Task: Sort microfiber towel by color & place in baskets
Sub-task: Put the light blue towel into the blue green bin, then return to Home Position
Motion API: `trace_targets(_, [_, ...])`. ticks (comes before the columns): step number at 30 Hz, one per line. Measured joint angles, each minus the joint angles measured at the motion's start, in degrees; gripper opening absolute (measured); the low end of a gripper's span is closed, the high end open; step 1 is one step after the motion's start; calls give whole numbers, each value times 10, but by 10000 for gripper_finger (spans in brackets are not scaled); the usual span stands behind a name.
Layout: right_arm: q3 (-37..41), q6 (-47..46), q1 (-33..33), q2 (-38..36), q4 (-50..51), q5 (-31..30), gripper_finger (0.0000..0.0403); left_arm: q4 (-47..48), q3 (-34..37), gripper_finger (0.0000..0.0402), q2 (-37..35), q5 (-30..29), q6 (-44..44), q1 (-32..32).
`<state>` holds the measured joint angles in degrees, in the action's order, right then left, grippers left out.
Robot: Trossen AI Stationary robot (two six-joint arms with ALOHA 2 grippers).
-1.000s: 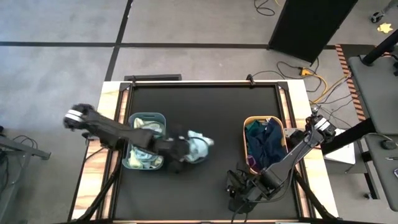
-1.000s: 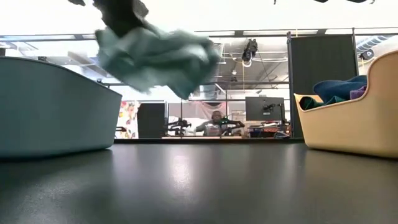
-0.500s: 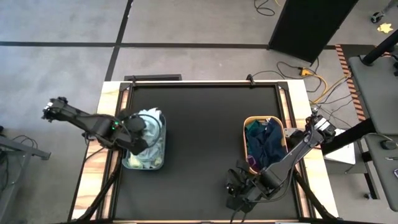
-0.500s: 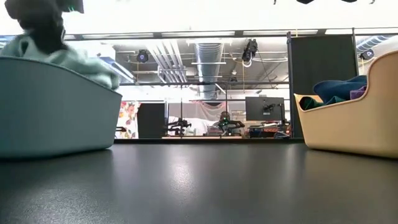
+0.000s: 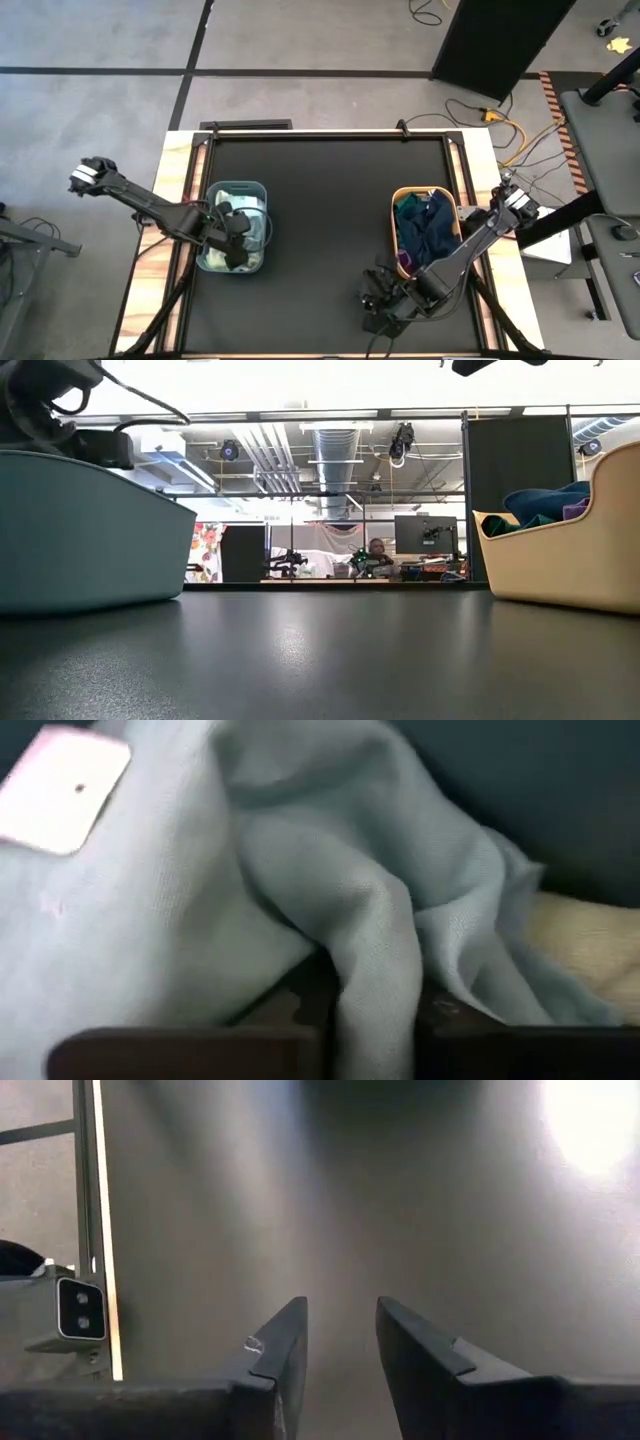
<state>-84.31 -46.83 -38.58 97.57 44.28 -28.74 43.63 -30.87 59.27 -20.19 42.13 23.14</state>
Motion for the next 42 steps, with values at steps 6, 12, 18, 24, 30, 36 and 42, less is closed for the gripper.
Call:
trace_targets(6, [0,13,15,0,-1,0,155,13,-17,123,10,15,6,0])
trace_targets(12, [-2,66,25,0,0,1,197,129,-115,212,2,54,-26,0])
trace_targets(18, [-4,195,33,0,0,1,214,226,-220,259,-15,52,-36,0])
trace_targets(24, [29,305,67,4,-78,-46,199,111,-236,274,-57,-67,-132,5])
trace_targets(30, [186,438,139,2,-380,42,173,-201,-102,274,-115,-11,-313,6])
trace_targets(36, [323,482,250,-35,-583,179,144,-410,20,274,-152,21,-429,-9])
trace_targets(42, [415,494,339,-189,-611,243,115,-405,38,274,-207,22,-459,-47])
